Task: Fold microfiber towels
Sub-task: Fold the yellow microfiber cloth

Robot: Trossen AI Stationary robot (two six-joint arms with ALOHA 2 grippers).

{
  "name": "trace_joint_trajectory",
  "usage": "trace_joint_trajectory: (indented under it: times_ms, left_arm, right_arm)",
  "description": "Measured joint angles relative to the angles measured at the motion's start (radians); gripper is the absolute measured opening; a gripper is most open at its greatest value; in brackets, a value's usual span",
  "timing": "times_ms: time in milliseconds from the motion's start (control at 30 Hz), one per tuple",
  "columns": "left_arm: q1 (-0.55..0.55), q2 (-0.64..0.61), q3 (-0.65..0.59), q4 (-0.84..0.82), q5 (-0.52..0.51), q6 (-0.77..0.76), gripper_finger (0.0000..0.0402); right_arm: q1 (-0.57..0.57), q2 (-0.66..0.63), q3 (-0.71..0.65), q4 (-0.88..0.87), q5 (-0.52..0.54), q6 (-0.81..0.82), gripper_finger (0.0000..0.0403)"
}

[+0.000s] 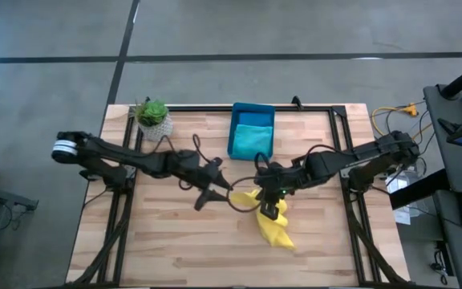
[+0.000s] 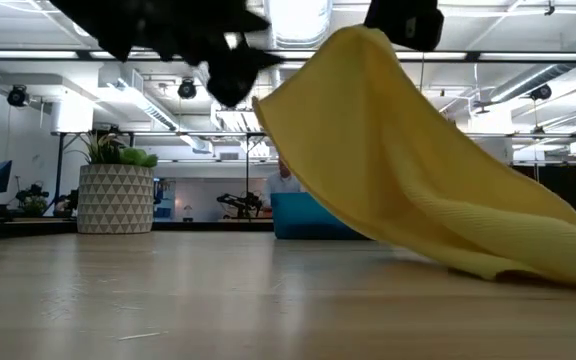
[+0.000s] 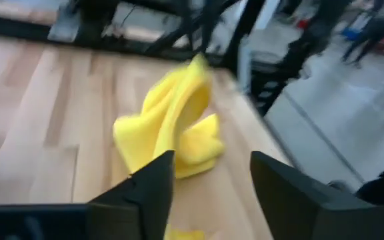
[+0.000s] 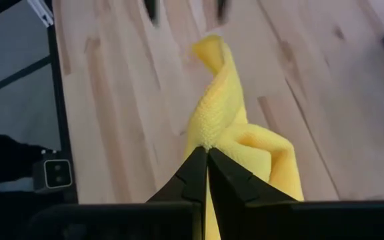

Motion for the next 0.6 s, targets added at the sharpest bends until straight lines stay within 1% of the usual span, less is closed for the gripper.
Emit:
trace_joint_trajectory:
  times_ms: [133, 200, 400, 500, 567, 600]
  left_arm:
    - [0.001, 0.067, 0.001, -0.001, -0.075, -0.001, 0.0212]
    - [0.002, 0.089, 0.001, 0.008, -0.1, -0.001, 0.0216]
    - [0.004, 0.142, 0.002, 0.005, -0.111, -0.017, 0.0215]
    - [0.004, 0.157, 0.002, -0.003, -0.116, -0.056, 0.0194]
    - [0.004, 0.154, 0.002, -0.011, -0.145, -0.07, 0.0161]
    - [0.004, 0.147, 0.002, -0.018, -0.162, -0.073, 0.0137]
  right_arm:
    - [-0.003, -0.003, 0.0, 0.006, -0.005, -0.009, 0.0008]
    - [-0.003, -0.007, 0.0, 0.013, -0.006, -0.01, 0.0008]
    - [-0.003, -0.014, 0.0, 0.012, -0.007, -0.012, 0.0008]
    - [-0.003, -0.015, 0.0, 0.012, -0.006, -0.013, 0.0008]
    - [-0.003, -0.015, 0.0, 0.012, -0.006, -0.013, 0.0008]
    - [-0.003, -0.015, 0.0, 0.012, -0.006, -0.013, 0.0008]
